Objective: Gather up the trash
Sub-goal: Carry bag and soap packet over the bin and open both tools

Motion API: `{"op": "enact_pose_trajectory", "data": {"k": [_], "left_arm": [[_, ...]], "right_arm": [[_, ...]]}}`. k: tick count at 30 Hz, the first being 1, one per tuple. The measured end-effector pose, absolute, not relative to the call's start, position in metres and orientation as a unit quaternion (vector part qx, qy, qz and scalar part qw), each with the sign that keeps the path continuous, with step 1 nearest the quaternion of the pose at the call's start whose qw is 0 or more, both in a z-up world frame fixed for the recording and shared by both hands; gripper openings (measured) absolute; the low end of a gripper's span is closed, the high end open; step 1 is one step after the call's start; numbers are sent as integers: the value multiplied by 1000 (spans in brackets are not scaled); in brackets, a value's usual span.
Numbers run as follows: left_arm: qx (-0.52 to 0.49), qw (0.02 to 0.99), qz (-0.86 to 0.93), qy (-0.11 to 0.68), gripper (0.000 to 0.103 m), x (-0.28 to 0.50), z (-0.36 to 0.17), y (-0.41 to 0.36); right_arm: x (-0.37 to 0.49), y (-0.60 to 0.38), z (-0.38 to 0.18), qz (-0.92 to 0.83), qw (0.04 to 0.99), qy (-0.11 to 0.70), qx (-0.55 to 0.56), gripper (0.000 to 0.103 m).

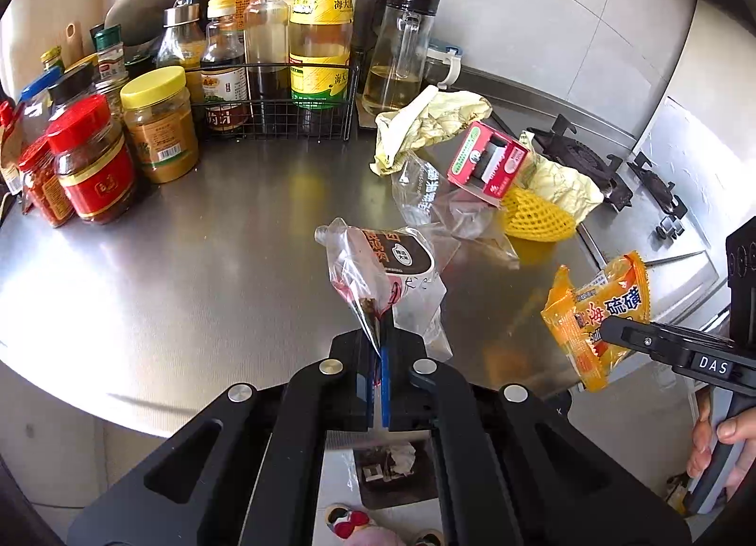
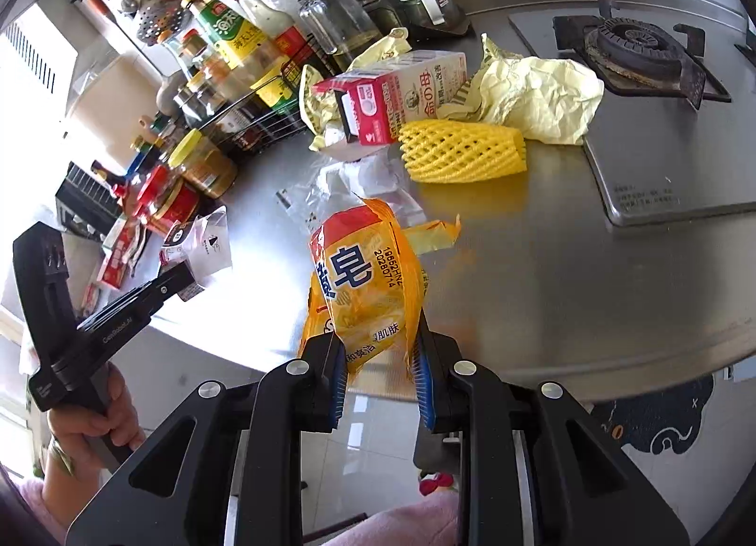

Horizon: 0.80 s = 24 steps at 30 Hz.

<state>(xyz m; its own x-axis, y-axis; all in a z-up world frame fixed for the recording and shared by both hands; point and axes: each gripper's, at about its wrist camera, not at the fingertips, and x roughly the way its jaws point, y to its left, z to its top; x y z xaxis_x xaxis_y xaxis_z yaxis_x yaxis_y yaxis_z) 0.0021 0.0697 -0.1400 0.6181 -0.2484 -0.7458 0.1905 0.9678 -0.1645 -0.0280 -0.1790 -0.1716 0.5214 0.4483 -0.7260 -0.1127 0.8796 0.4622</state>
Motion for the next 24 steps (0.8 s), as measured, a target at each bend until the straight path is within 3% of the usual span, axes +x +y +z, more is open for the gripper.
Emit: {"op": "enact_pose_trajectory", "data": {"k": [11, 24], "left_arm": [[-41, 891, -130, 433, 0, -92, -157, 51], [-52, 852, -135, 504, 0, -140, -237, 27]], "right_arm": [[-101, -180, -196, 179, 841, 478, 183, 25], [-132, -193, -274, 156, 805, 542, 185, 25]]}}
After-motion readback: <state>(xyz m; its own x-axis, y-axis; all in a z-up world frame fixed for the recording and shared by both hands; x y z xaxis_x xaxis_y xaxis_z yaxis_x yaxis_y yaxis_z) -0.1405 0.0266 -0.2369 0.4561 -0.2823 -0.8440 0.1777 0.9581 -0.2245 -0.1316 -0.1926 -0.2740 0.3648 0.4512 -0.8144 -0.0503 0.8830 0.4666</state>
